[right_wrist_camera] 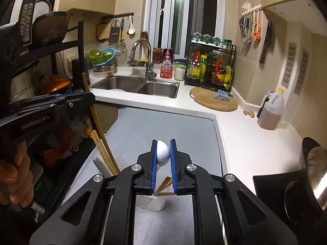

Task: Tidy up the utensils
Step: 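Carry the chopstick and spoon upright above the clear container with both grippers, then lower the chopstick and spoon into the container and open both grippers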

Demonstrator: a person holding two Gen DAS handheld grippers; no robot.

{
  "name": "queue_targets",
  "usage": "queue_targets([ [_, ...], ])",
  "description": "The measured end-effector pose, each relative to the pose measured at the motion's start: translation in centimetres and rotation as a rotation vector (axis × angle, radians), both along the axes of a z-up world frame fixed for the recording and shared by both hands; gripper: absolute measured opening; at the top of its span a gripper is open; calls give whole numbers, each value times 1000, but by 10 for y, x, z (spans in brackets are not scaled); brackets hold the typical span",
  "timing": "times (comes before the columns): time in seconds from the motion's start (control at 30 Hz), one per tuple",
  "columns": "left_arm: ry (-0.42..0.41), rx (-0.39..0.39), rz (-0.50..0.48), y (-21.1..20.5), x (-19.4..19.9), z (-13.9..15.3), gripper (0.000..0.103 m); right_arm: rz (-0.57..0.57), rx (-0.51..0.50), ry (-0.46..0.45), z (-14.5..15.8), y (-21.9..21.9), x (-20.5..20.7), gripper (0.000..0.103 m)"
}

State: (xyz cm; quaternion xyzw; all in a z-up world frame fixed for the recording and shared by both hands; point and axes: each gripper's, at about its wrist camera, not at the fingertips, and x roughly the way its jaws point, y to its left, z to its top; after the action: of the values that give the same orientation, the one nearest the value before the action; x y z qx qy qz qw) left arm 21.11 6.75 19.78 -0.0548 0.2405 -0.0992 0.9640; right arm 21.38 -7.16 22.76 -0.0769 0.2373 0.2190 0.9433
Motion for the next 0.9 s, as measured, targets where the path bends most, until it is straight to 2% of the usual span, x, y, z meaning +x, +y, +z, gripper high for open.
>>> queue_targets([
  [0.47,96,18,-21,-5,20,-57,6,45,-84,69,-47,31,24,12],
  [0.7,119,8,-35,-7,18,-65,6,30,-96,74,-52,30,26,14],
  [0.77,118,8,-36,-6,16,-65,7,17,-89,74,-50,26,25,18],
  [0.8,117,7,-36,-6,16,-64,7,11,-87,72,-49,25,24,24],
  [0.9,107,5,-30,-5,7,-58,7,0,-78,63,-45,20,18,25],
])
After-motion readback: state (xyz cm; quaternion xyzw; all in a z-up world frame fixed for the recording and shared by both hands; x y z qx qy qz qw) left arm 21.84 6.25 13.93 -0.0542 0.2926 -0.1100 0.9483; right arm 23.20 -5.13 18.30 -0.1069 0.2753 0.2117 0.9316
